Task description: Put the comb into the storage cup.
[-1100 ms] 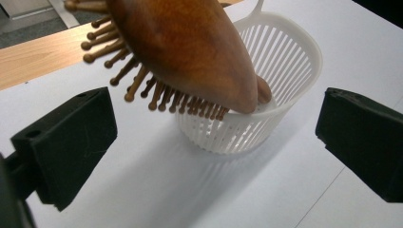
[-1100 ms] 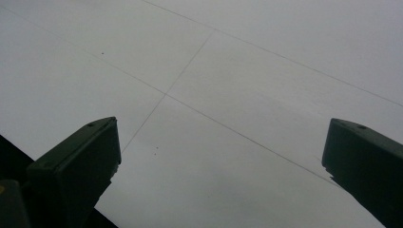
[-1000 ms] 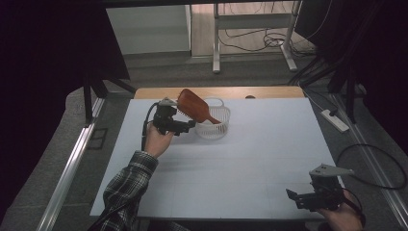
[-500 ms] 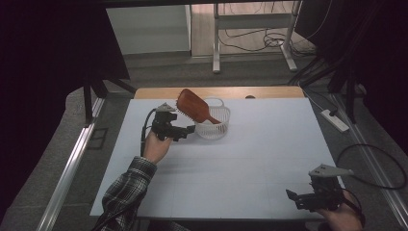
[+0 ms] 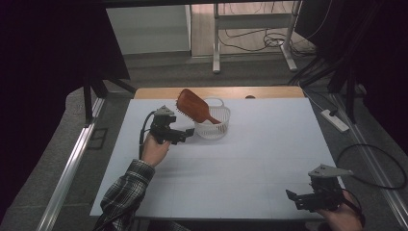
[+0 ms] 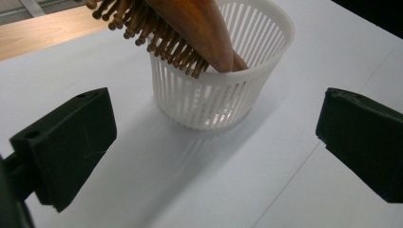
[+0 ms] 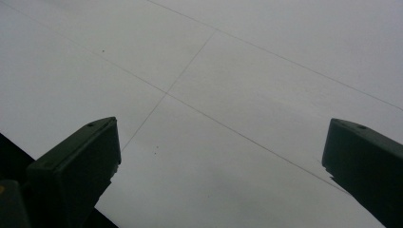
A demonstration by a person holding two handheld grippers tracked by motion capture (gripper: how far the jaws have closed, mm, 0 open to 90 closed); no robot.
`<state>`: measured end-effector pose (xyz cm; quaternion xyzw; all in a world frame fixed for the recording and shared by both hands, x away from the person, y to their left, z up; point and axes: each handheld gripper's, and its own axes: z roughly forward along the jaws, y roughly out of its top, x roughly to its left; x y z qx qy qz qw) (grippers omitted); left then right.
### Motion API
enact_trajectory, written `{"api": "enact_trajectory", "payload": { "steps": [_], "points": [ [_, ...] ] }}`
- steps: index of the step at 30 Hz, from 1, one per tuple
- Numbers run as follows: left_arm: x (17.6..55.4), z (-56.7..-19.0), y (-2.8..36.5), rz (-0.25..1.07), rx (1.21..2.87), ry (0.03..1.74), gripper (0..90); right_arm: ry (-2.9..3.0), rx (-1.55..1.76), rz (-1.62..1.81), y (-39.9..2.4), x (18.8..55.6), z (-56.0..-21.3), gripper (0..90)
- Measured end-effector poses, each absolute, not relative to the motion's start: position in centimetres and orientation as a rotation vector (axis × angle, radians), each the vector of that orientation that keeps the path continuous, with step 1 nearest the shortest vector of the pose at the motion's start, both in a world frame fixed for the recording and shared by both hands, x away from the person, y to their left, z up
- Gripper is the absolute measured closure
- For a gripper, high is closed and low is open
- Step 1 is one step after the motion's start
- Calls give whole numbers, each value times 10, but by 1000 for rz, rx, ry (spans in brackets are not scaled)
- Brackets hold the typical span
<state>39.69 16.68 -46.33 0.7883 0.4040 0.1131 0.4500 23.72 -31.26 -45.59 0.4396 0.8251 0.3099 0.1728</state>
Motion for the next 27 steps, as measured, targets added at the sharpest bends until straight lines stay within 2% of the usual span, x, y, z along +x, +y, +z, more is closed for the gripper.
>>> {"api": "enact_trajectory", "payload": {
  "steps": [15,27],
  "points": [
    [384,-461,174,238,1941,985,0,2344,1239,885,-313,237,-456,0],
    [371,-462,183,255,1957,996,0,2346,1237,883,-312,237,-456,0]
  ]
}}
